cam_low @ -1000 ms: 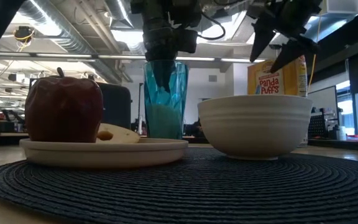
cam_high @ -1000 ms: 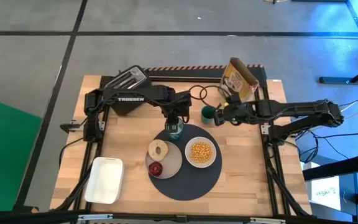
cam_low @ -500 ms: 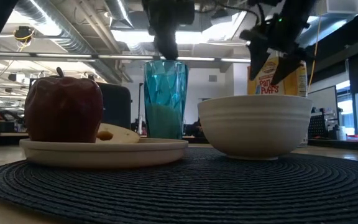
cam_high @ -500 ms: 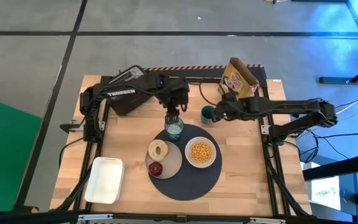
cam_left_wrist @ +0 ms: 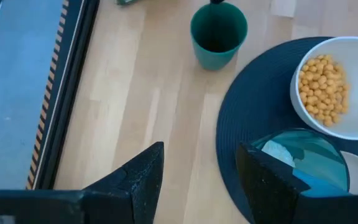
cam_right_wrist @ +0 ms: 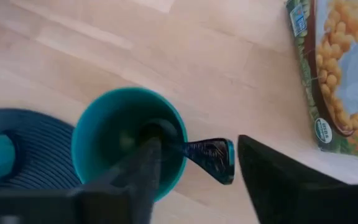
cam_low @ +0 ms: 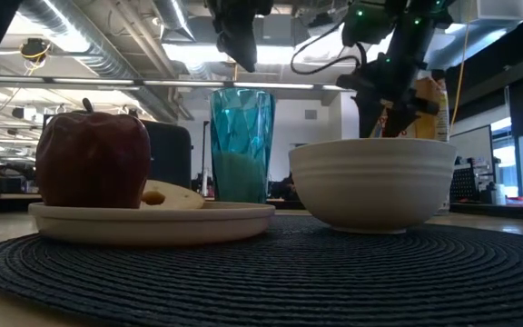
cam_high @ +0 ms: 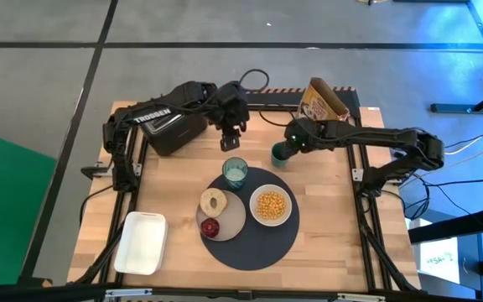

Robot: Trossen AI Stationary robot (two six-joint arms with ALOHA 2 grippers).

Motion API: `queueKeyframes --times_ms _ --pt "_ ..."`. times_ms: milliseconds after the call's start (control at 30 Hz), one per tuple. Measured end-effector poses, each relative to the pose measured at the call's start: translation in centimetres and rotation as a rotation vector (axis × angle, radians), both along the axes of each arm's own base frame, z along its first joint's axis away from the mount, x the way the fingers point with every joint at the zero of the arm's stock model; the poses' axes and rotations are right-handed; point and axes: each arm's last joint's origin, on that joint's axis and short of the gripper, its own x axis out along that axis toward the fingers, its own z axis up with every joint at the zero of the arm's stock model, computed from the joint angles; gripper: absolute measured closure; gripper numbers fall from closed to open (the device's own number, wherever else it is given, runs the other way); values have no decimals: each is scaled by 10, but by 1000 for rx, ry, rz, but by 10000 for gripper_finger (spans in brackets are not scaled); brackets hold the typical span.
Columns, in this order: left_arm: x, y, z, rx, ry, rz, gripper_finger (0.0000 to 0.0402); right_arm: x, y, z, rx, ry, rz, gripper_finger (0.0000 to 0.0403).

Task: Arrange a breakfast setting
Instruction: Put the blue spoon from the blue cup on the dark blue table mat below the white bowl

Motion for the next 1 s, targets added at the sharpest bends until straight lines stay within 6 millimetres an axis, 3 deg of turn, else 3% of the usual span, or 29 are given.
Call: queueKeyframes --times_ms 467,600,767,1000 --pt "-1 0 1 0 1 1 207 3 -1 -1 -26 1 12 390" --pt "-1 0 1 0 1 1 207 -3 1 9 -40 -1 23 390" --pt "-1 0 1 0 1 1 207 -15 3 41 -95 -77 16 399" --pt "-1 0 1 -2 -1 5 207 -26 7 67 -112 -172 26 400"
